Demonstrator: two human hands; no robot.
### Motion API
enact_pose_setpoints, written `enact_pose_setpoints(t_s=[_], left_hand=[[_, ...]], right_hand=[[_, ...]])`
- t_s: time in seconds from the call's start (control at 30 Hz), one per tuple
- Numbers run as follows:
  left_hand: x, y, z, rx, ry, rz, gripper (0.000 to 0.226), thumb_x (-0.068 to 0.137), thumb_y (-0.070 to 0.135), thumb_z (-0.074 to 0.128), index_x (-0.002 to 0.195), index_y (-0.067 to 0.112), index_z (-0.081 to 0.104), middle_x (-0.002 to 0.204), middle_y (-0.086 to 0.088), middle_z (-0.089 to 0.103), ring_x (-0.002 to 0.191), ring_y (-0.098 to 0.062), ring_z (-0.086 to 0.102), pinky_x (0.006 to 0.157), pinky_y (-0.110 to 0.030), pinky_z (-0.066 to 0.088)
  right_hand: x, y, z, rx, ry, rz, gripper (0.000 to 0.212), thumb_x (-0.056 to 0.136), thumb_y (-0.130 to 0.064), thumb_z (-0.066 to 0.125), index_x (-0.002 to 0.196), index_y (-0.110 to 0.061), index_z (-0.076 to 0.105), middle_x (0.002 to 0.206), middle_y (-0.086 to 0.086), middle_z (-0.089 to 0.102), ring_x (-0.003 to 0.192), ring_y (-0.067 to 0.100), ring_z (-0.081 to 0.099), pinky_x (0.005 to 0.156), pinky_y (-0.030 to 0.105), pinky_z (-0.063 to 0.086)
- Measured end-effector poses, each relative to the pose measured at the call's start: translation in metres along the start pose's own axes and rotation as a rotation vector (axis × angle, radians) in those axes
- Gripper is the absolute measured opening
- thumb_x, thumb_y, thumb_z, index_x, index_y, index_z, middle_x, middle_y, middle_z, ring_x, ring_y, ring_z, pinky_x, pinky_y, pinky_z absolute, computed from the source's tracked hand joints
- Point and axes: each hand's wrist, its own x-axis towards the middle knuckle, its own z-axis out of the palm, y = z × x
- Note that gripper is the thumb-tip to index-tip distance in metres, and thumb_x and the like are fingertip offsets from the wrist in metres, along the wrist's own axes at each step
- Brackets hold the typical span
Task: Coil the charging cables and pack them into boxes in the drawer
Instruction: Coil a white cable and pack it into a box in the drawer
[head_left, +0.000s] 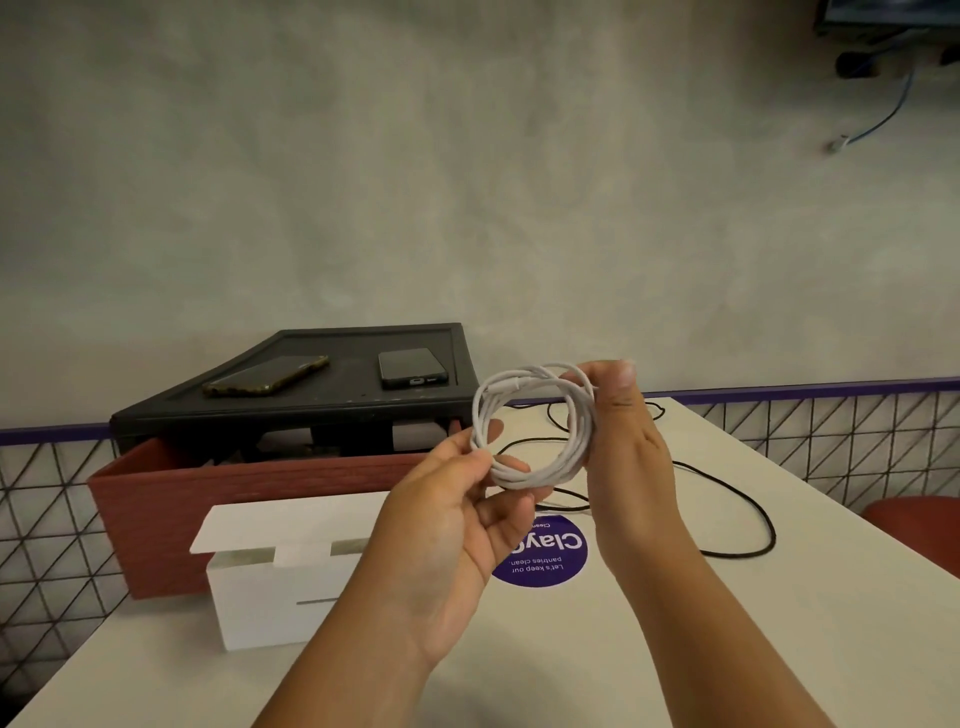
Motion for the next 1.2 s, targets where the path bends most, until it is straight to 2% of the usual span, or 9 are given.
enact_pose_setpoints(t_s=[0.17,0.37,0.47,0.57,0.67,0.83,1.03,1.13,1.2], left_hand=[[-0.001,-0.007,0.002,0.15,-0.023,0.075,0.026,0.097,0.007,0.04,0.107,0.02,0.06,0.072,-0.007,0.072,0.063,-0.016,0.07,0.05,-0.02,0.053],[-0.001,-0.008,0.003,0.152,-0.08,0.11,0.026,0.095,0.006,0.043,0.109,0.024,0.057,0.085,-0.008,0.074,0.065,-0.019,0.069,0.055,-0.021,0.055],[0.002,-0.009,-0.001,0.177,-0.07,0.146,0.026,0.094,0.007,0.046,0.113,0.023,0.053,0.085,-0.005,0.074,0.07,-0.017,0.071,0.056,-0.019,0.054],[0.006,-0.011,-0.006,0.197,-0.029,0.176,0.023,0.093,0.008,0.048,0.111,0.021,0.053,0.083,-0.005,0.074,0.073,-0.016,0.072,0.056,-0.019,0.053],[0.011,-0.017,-0.009,0.245,0.013,0.183,0.027,0.092,0.01,0.051,0.116,0.023,0.053,0.096,-0.007,0.073,0.083,-0.017,0.072,0.063,-0.024,0.055],[0.015,-0.025,-0.011,0.29,0.085,0.198,0.03,0.09,0.016,0.055,0.116,0.03,0.051,0.107,-0.008,0.069,0.086,-0.019,0.071,0.067,-0.027,0.056],[0.011,-0.023,-0.007,0.134,0.087,0.125,0.022,0.09,0.019,0.053,0.11,0.028,0.055,0.102,-0.009,0.07,0.082,-0.021,0.071,0.064,-0.028,0.056],[0.01,-0.02,-0.006,0.031,0.077,0.095,0.019,0.093,0.018,0.05,0.108,0.027,0.056,0.097,-0.01,0.071,0.077,-0.018,0.069,0.064,-0.029,0.053],[0.009,-0.019,-0.006,-0.016,0.071,0.102,0.019,0.095,0.015,0.046,0.105,0.029,0.055,0.092,-0.006,0.071,0.075,-0.015,0.066,0.064,-0.029,0.05]], right_hand=[[0.003,0.001,0.005,0.369,0.053,0.307,0.055,0.083,-0.061,0.029,0.086,-0.019,0.064,0.061,-0.004,0.051,0.057,0.01,0.049,0.06,0.033,0.049],[-0.004,0.001,0.013,0.728,-0.093,0.579,0.058,0.09,-0.058,0.031,0.087,-0.009,0.061,0.064,0.004,0.051,0.049,0.015,0.051,0.049,0.023,0.047],[-0.007,0.002,0.015,0.522,-0.054,0.486,0.053,0.09,-0.056,0.033,0.081,-0.011,0.06,0.058,0.0,0.059,0.048,0.011,0.057,0.049,0.023,0.049],[-0.009,0.013,0.015,-0.095,0.103,0.051,0.043,0.09,-0.058,0.034,0.083,-0.021,0.053,0.077,-0.004,0.058,0.068,0.007,0.055,0.062,0.024,0.045],[-0.007,0.027,0.012,-0.592,0.204,-0.338,0.027,0.092,-0.041,0.04,0.087,-0.019,0.053,0.085,-0.005,0.052,0.07,0.006,0.044,0.057,0.02,0.036],[-0.003,0.032,0.01,-0.532,0.156,-0.192,0.014,0.092,-0.025,0.056,0.08,-0.02,0.051,0.077,-0.004,0.054,0.066,0.009,0.047,0.057,0.025,0.034],[-0.001,0.028,0.001,-0.817,0.152,-0.441,0.023,0.083,-0.026,0.062,0.067,-0.01,0.062,0.066,-0.002,0.057,0.056,0.016,0.051,0.048,0.022,0.037],[-0.001,0.016,0.004,-1.044,0.09,-0.508,0.012,0.074,-0.015,0.059,0.067,-0.012,0.068,0.061,0.002,0.064,0.054,0.024,0.059,0.055,0.031,0.049],[-0.006,0.0,0.01,-1.067,-0.001,-0.396,0.019,0.085,-0.018,0.054,0.078,-0.014,0.07,0.075,0.002,0.069,0.072,0.026,0.063,0.066,0.032,0.045]])
